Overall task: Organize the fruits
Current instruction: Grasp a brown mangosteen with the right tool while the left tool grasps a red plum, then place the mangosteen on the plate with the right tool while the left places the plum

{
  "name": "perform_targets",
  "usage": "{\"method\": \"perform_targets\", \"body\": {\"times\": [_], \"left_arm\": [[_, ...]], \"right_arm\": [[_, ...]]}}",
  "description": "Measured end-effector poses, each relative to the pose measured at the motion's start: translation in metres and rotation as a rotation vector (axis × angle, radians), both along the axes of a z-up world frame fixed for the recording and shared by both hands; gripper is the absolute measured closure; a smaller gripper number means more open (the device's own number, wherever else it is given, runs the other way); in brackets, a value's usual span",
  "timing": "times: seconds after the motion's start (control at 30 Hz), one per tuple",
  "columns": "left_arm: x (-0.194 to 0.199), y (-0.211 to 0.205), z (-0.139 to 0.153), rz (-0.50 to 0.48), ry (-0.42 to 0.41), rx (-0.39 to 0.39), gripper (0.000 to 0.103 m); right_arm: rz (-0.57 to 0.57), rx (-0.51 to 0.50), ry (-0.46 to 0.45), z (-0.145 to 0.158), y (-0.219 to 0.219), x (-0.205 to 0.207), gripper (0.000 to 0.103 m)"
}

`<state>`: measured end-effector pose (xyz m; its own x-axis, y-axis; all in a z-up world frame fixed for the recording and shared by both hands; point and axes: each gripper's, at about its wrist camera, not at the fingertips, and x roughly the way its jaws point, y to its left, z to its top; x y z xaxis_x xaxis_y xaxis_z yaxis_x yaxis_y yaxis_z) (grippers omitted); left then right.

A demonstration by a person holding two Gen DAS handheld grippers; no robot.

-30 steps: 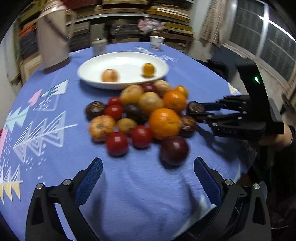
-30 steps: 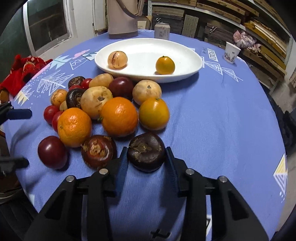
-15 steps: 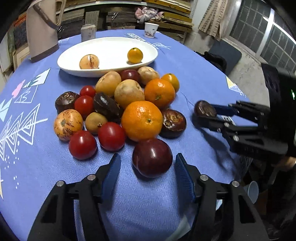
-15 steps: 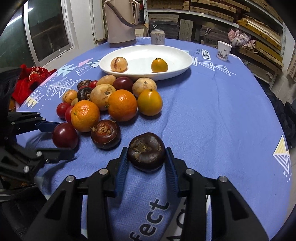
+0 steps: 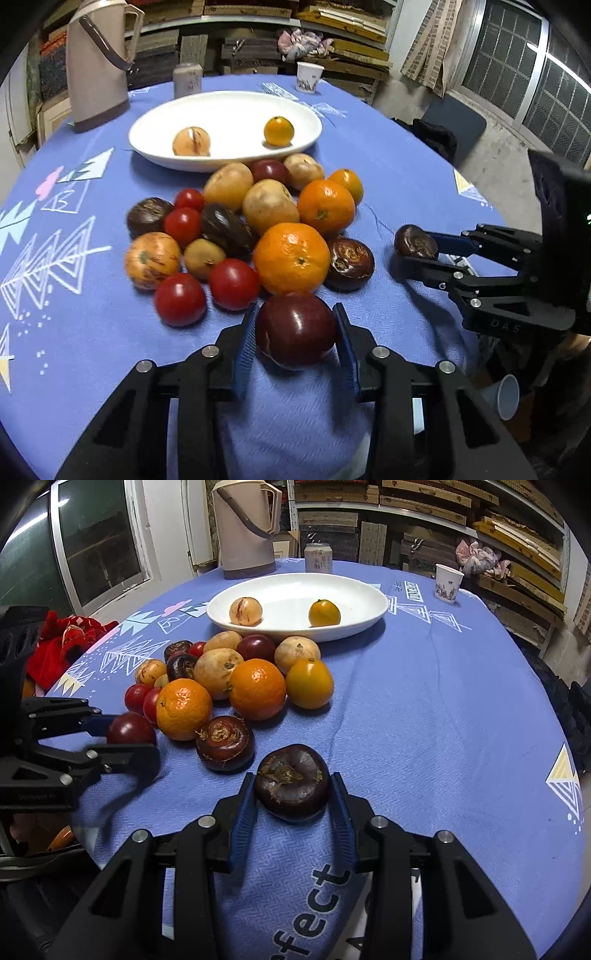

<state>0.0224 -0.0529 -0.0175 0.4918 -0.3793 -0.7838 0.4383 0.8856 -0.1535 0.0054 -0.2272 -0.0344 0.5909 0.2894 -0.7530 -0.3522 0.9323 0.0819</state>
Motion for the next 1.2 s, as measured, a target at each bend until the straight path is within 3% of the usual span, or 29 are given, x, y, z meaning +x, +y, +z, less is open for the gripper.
{"method": "perform_targets", "body": {"times": [0.53,0.77,0.97,1.2], "left_arm": [[-0.001,0.035,0.036,0.069,-0.098,-0.005,0.063],[0.02,0.043,0.053,0.072,-0.133,0.018,0.063],[0.061,0.039,0.07,0.089,-0.183,0.052,0.063],[0.123,0.042,0.075,0.157,-0.188,0.063,0.063]], "right_arm": [[0.0,0.04,-0.084,0.033,0.002,-0.013,0.064],[0.024,0.035,-0.114,0.047,0.005,-0.005,0.064],[0.025,0.029,-0.161,0.074,0.004,0.034,0.064],[0.005,0.046,-0.161,0.088,0.008,0.098,0.064]]}}
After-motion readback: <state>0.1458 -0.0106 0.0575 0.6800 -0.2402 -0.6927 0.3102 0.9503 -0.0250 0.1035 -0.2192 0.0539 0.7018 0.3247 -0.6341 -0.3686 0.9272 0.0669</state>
